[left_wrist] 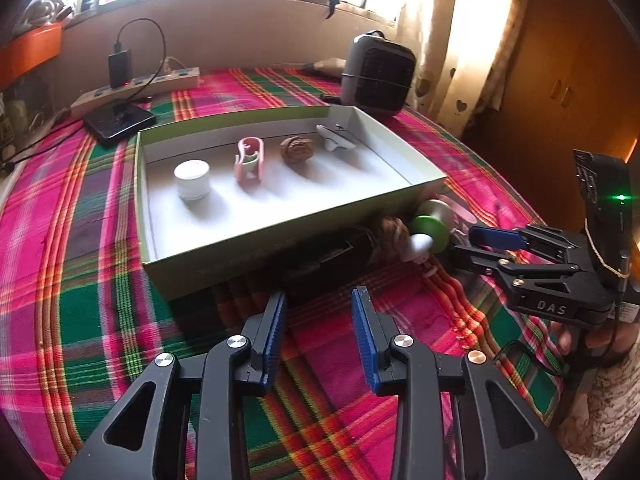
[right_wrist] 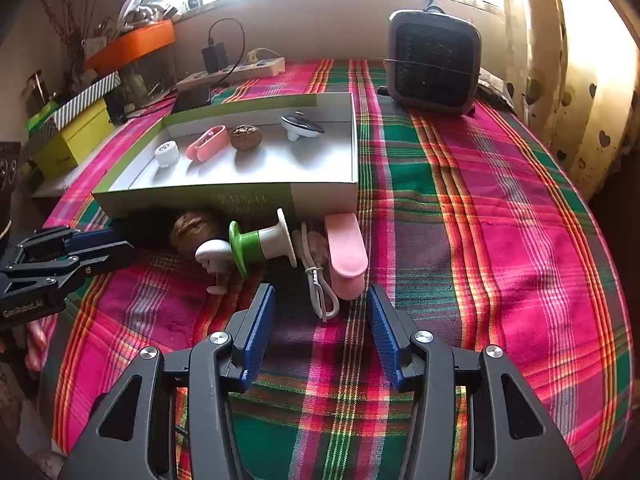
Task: Organize objects
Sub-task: 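Move the left gripper down toward the black cylinder beside the box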
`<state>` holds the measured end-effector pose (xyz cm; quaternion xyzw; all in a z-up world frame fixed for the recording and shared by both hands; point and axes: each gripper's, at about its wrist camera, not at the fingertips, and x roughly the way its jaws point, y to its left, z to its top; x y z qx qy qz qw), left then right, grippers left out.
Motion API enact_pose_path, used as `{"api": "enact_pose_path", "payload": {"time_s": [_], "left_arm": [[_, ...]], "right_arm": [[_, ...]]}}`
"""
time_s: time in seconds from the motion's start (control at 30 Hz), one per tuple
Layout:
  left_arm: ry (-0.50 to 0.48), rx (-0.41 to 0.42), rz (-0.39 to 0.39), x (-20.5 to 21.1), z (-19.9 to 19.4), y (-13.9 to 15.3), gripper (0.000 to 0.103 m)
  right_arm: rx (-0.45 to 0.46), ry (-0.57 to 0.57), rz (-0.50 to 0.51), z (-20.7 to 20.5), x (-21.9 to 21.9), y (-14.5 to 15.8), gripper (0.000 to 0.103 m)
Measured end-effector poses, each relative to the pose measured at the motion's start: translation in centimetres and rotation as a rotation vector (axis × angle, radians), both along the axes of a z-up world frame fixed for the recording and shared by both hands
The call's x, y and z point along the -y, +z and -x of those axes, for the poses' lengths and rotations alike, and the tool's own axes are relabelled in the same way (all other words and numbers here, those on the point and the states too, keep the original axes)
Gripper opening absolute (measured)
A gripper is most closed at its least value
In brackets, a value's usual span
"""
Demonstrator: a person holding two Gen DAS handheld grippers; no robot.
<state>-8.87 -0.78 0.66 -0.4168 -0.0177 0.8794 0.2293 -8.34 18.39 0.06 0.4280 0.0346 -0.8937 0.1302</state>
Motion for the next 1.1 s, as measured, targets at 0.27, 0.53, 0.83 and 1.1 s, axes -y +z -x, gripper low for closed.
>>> {"api": "enact_pose_path", "payload": {"time_s": [0.27, 0.53, 0.83, 1.1], "left_arm": [[-0.091, 0.013, -0.026, -1.1, -1.6, 0.1, 0.030], [-0.099, -0.059, 0.031, -0.7, -2.2, 1.2, 0.030], [-0.105, -0.068, 0.045, -0.8, 0.2, 1.0, 0.033], [-0.156, -0.049, 0.097, -2.2, 1.8, 0.5, 0.035]], "right_arm": [[0.000, 0.007, -0.007, 0.1, 0.1, 0.0, 0.048], [0.000, 0.007, -0.004, 0.1, 0.0, 0.0, 0.048], [0.000, 0.006, -0.003, 0.1, 0.0, 0.0, 0.048], [0.000, 0.009, -0.009, 0.3, 0.1, 0.0, 0.048]]}}
